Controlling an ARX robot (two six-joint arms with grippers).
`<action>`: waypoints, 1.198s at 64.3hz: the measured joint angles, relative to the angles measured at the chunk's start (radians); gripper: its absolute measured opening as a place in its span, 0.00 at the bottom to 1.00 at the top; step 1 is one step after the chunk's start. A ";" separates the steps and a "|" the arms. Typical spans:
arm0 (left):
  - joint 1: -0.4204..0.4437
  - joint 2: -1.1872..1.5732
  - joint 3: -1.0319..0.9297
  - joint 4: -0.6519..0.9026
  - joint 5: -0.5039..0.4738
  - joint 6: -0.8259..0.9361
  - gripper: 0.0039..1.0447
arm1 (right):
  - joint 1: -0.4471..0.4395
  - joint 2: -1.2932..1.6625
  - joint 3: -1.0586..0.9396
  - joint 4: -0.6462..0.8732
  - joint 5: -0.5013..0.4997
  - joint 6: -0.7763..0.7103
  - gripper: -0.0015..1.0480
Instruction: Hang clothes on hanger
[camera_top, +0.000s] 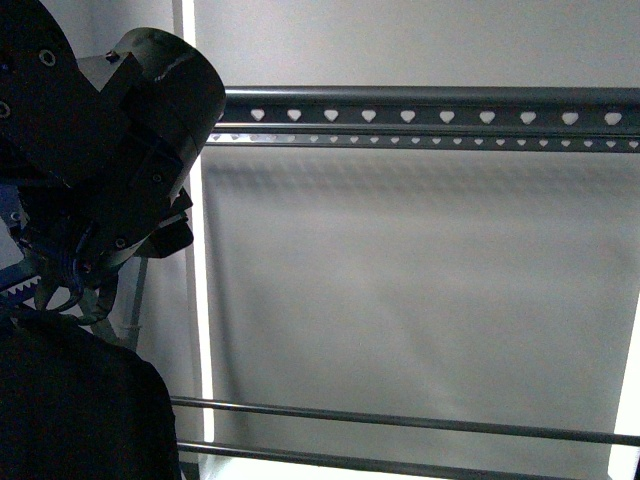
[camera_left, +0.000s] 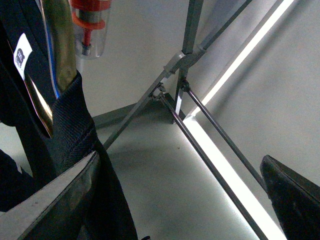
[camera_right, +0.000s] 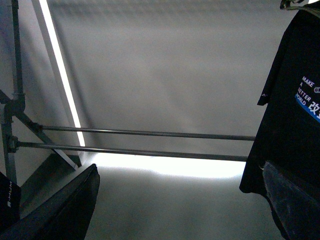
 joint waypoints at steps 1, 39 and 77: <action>-0.001 0.000 0.000 0.000 0.000 -0.002 0.94 | 0.000 0.000 0.000 0.000 0.000 0.000 0.93; -0.040 -0.036 -0.022 0.087 -0.064 0.047 0.94 | 0.000 0.000 0.000 0.000 0.000 0.000 0.93; 0.051 0.048 0.023 0.078 0.008 0.095 0.60 | 0.000 0.000 0.000 0.000 0.000 0.000 0.93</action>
